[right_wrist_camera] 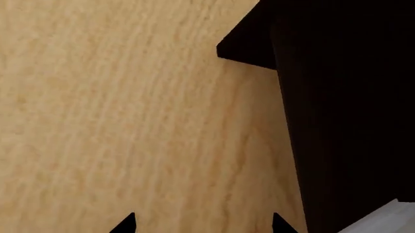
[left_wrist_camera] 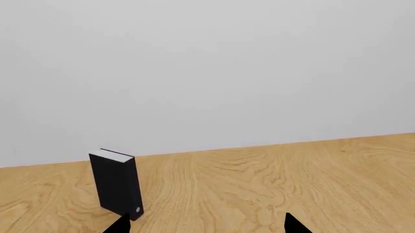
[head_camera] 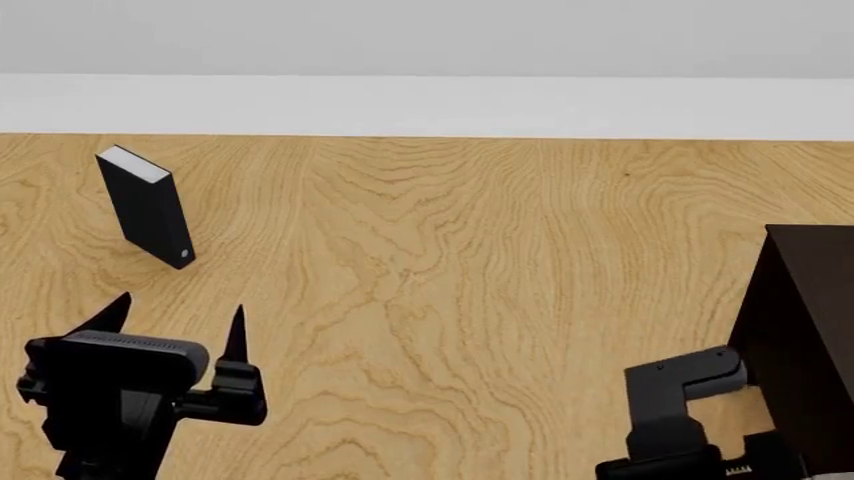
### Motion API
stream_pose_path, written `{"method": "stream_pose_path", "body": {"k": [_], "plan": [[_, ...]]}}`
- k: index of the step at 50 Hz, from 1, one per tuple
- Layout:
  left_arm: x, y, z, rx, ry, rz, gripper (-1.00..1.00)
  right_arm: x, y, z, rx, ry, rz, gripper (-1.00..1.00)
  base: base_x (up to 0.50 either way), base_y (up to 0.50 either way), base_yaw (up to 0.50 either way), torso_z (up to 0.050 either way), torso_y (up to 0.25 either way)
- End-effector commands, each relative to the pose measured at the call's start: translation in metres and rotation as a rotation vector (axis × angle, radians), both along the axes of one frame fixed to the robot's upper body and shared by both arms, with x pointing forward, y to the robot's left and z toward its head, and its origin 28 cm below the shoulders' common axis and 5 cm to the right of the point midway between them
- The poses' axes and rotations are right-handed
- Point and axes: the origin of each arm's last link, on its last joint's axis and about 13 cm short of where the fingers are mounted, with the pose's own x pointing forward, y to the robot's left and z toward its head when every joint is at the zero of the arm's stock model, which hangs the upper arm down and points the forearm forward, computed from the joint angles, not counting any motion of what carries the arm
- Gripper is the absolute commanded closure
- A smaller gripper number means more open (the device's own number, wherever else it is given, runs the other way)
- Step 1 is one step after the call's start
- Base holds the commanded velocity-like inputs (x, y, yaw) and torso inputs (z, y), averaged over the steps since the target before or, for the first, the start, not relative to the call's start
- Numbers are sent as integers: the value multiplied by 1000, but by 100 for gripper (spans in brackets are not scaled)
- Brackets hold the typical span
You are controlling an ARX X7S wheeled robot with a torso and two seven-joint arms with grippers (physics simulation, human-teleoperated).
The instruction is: Pick up the book on the right and place it on the cabinet shelf.
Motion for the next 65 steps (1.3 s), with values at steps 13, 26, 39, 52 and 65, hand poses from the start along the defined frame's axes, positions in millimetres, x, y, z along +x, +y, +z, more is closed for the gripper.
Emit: {"method": "stream_pose_path", "body": {"k": [13, 26, 39, 52, 65], "plan": [[1, 1, -1, -3, -5, 1, -100, 20, 23, 19, -4, -93, 209, -100, 0, 0, 0, 0, 0], [-2, -2, 2, 5, -12, -15, -100, 29, 28, 34, 68, -281, 221, -100, 0, 0, 0, 0, 0], [-9, -4, 8, 5, -36, 10, -100, 4, 40, 72, 105, -489, 233, -100, 0, 0, 0, 0, 0], [-17, -7, 19, -5, -76, 34, -100, -16, 44, 90, 103, -578, 241, -100, 0, 0, 0, 0, 0], [-30, -9, 33, -14, -126, 3, -100, -32, 50, 111, 76, -671, 241, -100, 0, 0, 0, 0, 0]]}}
